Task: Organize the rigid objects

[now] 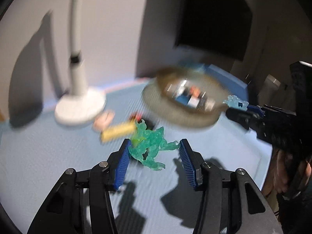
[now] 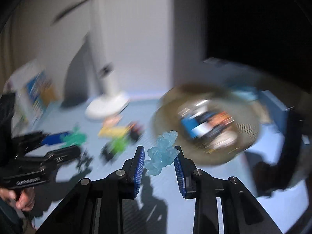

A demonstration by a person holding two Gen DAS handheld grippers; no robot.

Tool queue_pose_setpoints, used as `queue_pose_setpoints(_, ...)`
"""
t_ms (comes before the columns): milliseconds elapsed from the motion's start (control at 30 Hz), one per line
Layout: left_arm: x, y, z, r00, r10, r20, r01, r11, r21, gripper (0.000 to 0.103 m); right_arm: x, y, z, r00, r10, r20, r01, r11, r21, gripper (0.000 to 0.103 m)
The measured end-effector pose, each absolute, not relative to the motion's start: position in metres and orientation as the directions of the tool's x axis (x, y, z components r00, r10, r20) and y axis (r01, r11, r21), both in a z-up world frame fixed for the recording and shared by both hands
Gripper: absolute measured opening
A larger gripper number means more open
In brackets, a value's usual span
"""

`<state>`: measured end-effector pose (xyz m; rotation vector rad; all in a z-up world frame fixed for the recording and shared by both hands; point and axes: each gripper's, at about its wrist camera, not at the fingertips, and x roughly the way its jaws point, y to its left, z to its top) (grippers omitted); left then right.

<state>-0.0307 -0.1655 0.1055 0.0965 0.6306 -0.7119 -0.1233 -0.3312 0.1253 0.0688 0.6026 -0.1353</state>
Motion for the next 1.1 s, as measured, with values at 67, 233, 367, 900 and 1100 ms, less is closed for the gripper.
queue_pose_setpoints(67,-0.021,-0.191,0.130,0.581,-0.609,-0.540,0.668,0.736,-0.112,0.048,-0.121,-0.367,0.150,0.819,-0.168,-0.548,0.236,0.970,0.055,0.029)
queue_pose_setpoints(233,0.023,-0.263,0.149,0.537,-0.634,-0.557,0.694,0.707,-0.135,0.048,-0.091,-0.430,0.163,0.740,-0.238,-0.629,0.385,0.917,0.106,0.029)
queue_pose_setpoints(367,0.053,-0.299,0.127,0.474,-0.626,-0.619,0.681,0.706,-0.192,0.048,-0.068,-0.456,0.143,0.675,-0.216,-0.706,0.426,0.895,0.133,0.029)
queue_pose_setpoints(900,0.052,-0.235,0.121,0.495,-0.644,-0.583,0.575,0.746,-0.335,0.080,-0.078,-0.460,0.126,0.662,-0.273,-0.699,0.485,0.866,0.121,0.055)
queue_pose_setpoints(1100,0.040,-0.153,0.110,0.576,-0.570,-0.587,0.450,0.820,-0.355,0.080,-0.078,-0.410,0.127,0.702,-0.197,-0.684,0.384,0.914,0.130,0.062)
